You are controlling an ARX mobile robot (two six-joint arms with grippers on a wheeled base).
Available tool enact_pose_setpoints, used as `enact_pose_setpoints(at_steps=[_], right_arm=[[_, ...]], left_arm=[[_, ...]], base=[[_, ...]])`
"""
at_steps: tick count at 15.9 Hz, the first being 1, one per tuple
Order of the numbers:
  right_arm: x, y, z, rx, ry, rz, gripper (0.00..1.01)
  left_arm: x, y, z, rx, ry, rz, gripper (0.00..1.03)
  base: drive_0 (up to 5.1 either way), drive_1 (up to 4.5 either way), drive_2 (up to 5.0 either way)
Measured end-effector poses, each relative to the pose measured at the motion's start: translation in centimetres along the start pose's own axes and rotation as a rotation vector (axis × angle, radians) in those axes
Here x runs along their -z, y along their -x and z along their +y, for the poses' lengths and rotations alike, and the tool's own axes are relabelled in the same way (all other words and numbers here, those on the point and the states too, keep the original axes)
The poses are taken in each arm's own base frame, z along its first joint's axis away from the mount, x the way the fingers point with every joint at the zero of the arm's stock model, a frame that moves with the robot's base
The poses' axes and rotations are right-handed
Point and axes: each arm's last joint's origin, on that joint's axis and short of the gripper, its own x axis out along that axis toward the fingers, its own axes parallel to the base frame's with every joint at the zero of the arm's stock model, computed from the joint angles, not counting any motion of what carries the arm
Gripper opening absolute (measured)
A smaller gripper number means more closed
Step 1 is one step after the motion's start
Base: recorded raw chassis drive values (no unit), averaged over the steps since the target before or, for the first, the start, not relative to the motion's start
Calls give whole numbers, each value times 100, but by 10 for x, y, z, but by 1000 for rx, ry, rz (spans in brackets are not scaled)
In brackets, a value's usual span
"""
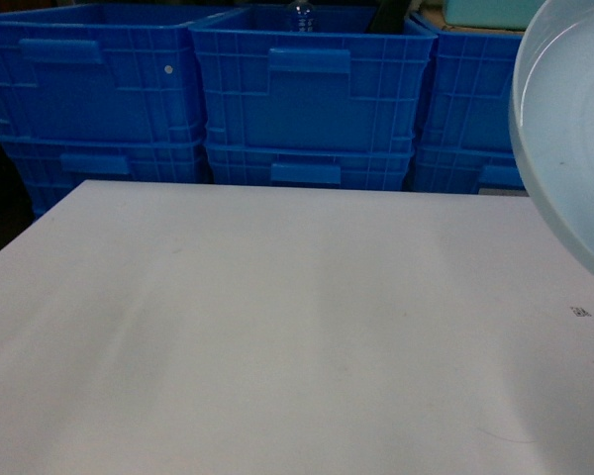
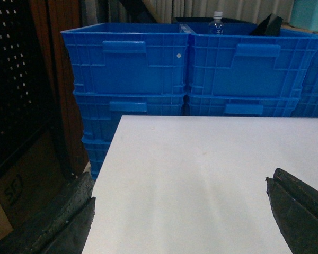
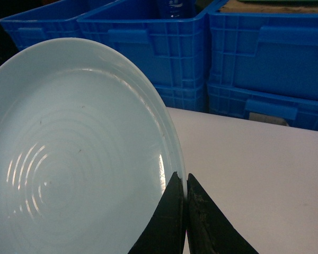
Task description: Place blue tray on left shelf second layer neatly
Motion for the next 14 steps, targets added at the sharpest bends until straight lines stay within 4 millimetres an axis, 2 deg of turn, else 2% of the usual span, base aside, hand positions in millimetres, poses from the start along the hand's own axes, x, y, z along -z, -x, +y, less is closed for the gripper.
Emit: enact_pose_setpoints(at_steps=[1, 3, 5, 6, 7, 11, 14], right_arm=[[0, 9, 20, 26, 23, -31, 2], [6, 14, 49, 41, 75, -76, 2], [16, 16, 68, 45, 77, -48, 2], [19, 16, 70, 30, 71, -36, 2], [20, 17, 67, 45, 73, -45, 2], [28, 19, 36, 143, 44, -54, 2], [29, 22, 33, 151, 43, -57, 2]], left_arm=[[0, 0, 0, 0, 0, 0, 98], [0, 0, 0, 1, 0, 0, 98], [0, 0, 0, 0, 0, 0, 98], [0, 0, 0, 1, 0, 0, 98], [0, 0, 0, 1, 0, 0, 98], [0, 0, 0, 1, 0, 0, 98], [0, 0, 0, 1, 0, 0, 98]], base=[[0, 0, 0], [0, 0, 0], [0, 0, 0], [0, 0, 0], [0, 0, 0], [0, 0, 0], [0, 0, 0]])
